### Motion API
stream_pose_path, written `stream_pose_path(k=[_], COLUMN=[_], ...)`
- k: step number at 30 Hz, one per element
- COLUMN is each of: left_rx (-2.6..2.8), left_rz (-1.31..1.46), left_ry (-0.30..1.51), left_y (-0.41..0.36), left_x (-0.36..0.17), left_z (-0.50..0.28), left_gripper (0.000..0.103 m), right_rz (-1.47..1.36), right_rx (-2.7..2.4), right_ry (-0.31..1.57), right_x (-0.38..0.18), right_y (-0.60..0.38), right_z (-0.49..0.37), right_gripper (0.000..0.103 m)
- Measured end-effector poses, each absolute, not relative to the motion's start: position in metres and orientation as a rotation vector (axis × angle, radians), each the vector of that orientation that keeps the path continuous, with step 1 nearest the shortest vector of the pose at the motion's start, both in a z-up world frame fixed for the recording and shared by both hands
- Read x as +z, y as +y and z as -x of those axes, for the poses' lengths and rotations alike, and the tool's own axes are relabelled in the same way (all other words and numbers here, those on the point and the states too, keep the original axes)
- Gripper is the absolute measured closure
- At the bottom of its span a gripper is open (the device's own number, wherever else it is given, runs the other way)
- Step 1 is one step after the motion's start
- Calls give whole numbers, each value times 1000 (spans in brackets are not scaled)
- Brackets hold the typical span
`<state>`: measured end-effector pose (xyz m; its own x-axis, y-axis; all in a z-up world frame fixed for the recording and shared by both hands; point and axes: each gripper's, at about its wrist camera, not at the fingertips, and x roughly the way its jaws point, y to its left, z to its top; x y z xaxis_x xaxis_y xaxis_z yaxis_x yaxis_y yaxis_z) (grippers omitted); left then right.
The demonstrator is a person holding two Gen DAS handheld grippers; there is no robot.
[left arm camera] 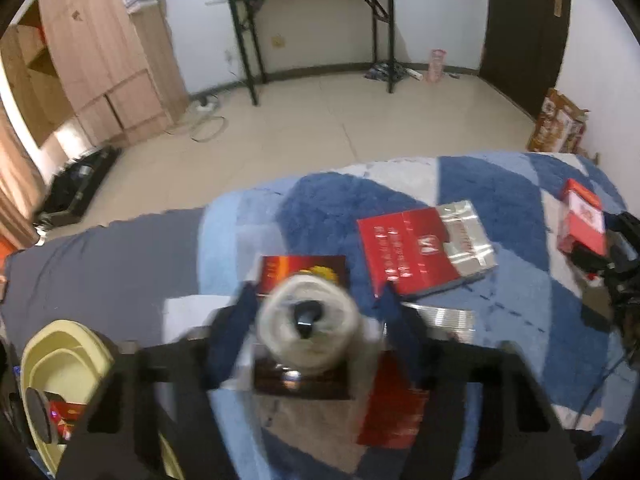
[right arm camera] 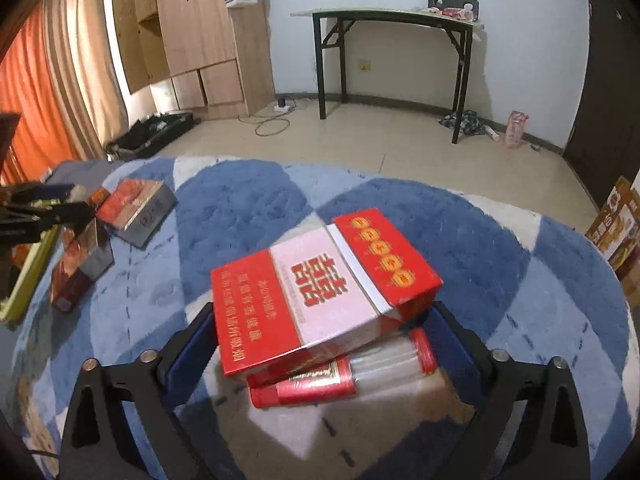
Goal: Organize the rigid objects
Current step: 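Grasp the round tin with left gripper while right grasps the red carton, then place the tin and red carton into the yellow tray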
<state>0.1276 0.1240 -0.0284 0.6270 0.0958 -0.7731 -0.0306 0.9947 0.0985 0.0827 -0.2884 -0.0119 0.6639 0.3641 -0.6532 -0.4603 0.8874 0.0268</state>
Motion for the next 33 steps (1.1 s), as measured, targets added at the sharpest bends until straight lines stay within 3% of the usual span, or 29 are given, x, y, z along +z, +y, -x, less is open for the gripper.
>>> stream_pose_path(k=[7,12,20,26,33], left_rx=[46,53,245,412,450], left_rz=[-19,94,93,199,342], left_ry=[867,781,768,846,937], left_y=[132,167,284,368,401], left_x=[-14,29,77,36,-37], left_z=[-114,-81,6,87,117], left_gripper=[51,51,51,51,51], right_rz=[126,105,196,295,486], right_rx=[471,473,765,998,1126], right_ry=[638,504,437,472,543], right_x=[-3,48,118,119,84], right_y=[-296,-299,-175,-28,91], right_z=[-70,-33,44,94,127], right_gripper=[7,7,7,7,8])
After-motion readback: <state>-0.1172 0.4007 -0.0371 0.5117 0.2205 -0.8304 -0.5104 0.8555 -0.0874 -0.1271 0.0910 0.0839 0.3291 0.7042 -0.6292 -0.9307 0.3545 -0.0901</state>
